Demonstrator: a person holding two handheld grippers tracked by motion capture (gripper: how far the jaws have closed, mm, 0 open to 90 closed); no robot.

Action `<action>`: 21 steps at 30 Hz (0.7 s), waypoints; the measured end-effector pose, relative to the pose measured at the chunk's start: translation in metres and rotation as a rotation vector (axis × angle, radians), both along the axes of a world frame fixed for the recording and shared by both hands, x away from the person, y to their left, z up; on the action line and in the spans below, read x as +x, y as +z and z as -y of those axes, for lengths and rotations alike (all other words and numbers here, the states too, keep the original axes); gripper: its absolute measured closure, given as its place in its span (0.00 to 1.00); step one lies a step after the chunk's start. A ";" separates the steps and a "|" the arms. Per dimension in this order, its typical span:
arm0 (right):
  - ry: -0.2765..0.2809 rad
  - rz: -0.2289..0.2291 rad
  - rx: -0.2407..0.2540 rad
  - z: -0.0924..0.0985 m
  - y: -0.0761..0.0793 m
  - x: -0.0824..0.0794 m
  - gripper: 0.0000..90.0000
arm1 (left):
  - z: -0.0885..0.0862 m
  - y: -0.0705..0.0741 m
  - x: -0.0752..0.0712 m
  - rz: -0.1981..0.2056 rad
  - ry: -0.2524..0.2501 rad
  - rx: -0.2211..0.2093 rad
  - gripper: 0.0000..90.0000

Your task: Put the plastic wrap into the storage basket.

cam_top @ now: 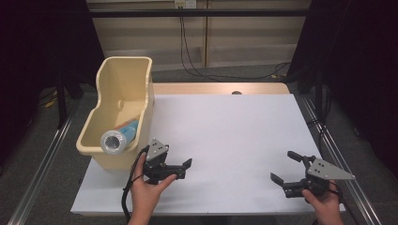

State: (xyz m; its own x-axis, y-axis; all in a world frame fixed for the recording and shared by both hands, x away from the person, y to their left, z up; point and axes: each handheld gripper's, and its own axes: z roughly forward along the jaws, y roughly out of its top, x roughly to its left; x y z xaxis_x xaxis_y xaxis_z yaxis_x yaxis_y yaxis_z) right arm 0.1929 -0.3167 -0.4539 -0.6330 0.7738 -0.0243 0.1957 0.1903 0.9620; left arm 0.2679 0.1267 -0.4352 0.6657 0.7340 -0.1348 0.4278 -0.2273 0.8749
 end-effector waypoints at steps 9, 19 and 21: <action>-0.001 -0.005 0.000 0.000 -0.001 0.000 0.02 | -0.007 0.001 -0.007 0.060 0.004 -0.016 0.03; -0.011 -0.009 0.011 0.003 -0.002 0.001 0.02 | -0.010 0.008 -0.016 0.142 -0.009 -0.062 0.04; -0.012 -0.012 0.015 0.004 -0.002 0.001 0.02 | -0.011 0.008 -0.017 0.145 -0.007 -0.059 0.04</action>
